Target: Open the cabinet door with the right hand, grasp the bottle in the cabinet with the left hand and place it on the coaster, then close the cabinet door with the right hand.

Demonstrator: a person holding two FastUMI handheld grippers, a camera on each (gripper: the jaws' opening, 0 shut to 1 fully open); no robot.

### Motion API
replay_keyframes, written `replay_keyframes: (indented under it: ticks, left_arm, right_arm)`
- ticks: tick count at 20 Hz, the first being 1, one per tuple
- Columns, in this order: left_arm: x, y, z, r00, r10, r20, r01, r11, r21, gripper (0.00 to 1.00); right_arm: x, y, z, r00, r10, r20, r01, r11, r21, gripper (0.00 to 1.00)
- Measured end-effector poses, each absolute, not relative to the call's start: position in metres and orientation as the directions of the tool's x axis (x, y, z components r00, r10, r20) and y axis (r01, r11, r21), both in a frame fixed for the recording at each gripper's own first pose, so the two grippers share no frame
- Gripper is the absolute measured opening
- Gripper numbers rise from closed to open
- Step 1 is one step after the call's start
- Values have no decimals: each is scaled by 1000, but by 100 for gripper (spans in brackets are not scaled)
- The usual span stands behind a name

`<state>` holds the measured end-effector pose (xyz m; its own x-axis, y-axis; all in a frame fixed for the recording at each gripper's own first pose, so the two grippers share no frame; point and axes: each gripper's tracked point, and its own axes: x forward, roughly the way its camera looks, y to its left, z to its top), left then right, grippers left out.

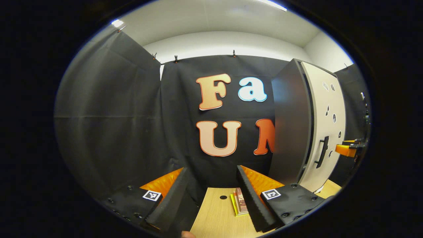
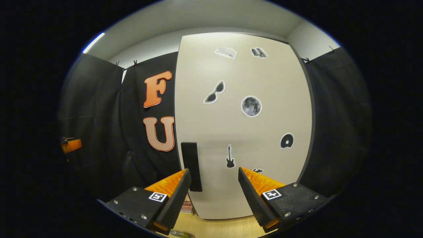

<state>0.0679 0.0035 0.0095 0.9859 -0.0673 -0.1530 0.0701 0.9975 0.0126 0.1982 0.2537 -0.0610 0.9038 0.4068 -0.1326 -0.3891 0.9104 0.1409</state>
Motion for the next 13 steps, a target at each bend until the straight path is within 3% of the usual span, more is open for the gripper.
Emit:
replay_keyframes:
  ticks: [5,13]
  left_arm:
    - [58,4,53,994,-72,-77,76,996,49,95]
    - [38,27,82,997,-62,-56,63,998,24,95]
  right_arm:
    - [194,230,-37,928,362,-85,-353,929,112,89]
    - [186,182,-7,970,241,-4,-241,970,27,89]
